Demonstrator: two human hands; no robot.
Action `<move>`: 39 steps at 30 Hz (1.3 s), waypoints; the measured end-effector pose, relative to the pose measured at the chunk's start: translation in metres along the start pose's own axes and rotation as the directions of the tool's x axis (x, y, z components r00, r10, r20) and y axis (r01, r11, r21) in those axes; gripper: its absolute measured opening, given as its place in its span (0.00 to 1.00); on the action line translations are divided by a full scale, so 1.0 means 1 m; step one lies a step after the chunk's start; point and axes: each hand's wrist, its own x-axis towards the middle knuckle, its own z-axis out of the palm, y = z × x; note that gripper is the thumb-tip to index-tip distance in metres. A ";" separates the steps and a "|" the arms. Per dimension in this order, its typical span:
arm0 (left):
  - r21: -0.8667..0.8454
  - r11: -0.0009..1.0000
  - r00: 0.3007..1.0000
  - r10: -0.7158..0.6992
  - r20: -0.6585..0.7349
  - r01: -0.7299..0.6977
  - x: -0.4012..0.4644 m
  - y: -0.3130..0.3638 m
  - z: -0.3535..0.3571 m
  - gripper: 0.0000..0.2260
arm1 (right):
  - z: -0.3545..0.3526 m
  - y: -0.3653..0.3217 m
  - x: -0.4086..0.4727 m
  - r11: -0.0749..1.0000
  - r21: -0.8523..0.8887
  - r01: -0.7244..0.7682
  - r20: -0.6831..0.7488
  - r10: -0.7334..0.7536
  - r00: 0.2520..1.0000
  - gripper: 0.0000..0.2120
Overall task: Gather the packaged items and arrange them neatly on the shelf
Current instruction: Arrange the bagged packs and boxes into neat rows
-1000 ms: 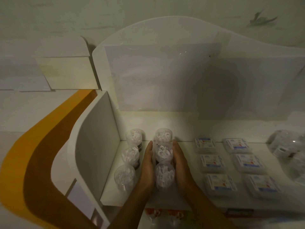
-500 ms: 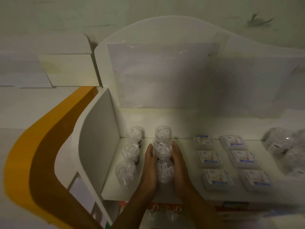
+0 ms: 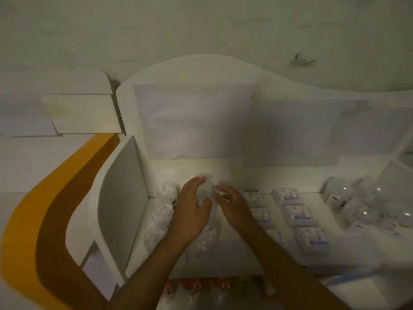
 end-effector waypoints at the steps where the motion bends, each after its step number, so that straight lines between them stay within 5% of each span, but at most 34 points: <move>1: 0.092 0.993 0.995 0.064 0.070 -0.071 0.006 0.008 -0.005 0.19 | -0.009 -0.008 0.003 0.994 -0.094 0.053 0.027 -0.050 0.998 0.13; 6: 0.507 0.799 0.928 0.164 0.334 -0.324 0.038 0.047 -0.012 0.20 | -0.073 -0.039 0.007 0.810 -0.530 0.250 0.175 -0.183 0.967 0.19; 9: 0.571 0.720 0.895 0.158 0.418 -0.394 0.050 0.064 0.007 0.21 | -0.113 -0.035 0.005 0.793 -0.575 0.199 0.108 -0.168 0.980 0.19; 13: 0.363 0.880 0.902 0.146 0.407 -0.306 0.041 0.075 0.053 0.21 | -0.141 -0.013 0.002 0.871 -0.475 0.121 0.029 -0.122 0.992 0.19; 16: 0.121 0.991 0.952 0.018 0.305 -0.057 0.025 0.067 0.098 0.21 | -0.133 0.020 0.000 0.957 -0.281 0.069 -0.003 -0.073 0.997 0.17; 19: -0.139 0.973 0.973 -0.159 0.170 0.183 0.008 0.049 0.132 0.14 | -0.114 0.060 -0.005 0.983 -0.177 0.052 0.018 -0.050 0.999 0.19; 23: -0.289 0.893 0.937 -0.343 0.059 0.345 -0.003 0.023 0.149 0.19 | -0.103 0.088 -0.007 0.996 -0.092 0.002 -0.017 -0.003 1.000 0.24; 34: -0.416 0.812 0.906 -0.417 0.074 0.409 0.007 0.001 0.174 0.23 | -0.090 0.095 0.008 0.961 0.250 -0.118 -0.170 0.164 0.972 0.22; 39: -0.443 0.815 0.923 -0.374 0.089 0.373 0.009 -0.001 0.175 0.19 | -0.098 0.102 0.011 0.947 0.289 -0.140 -0.040 0.158 0.987 0.21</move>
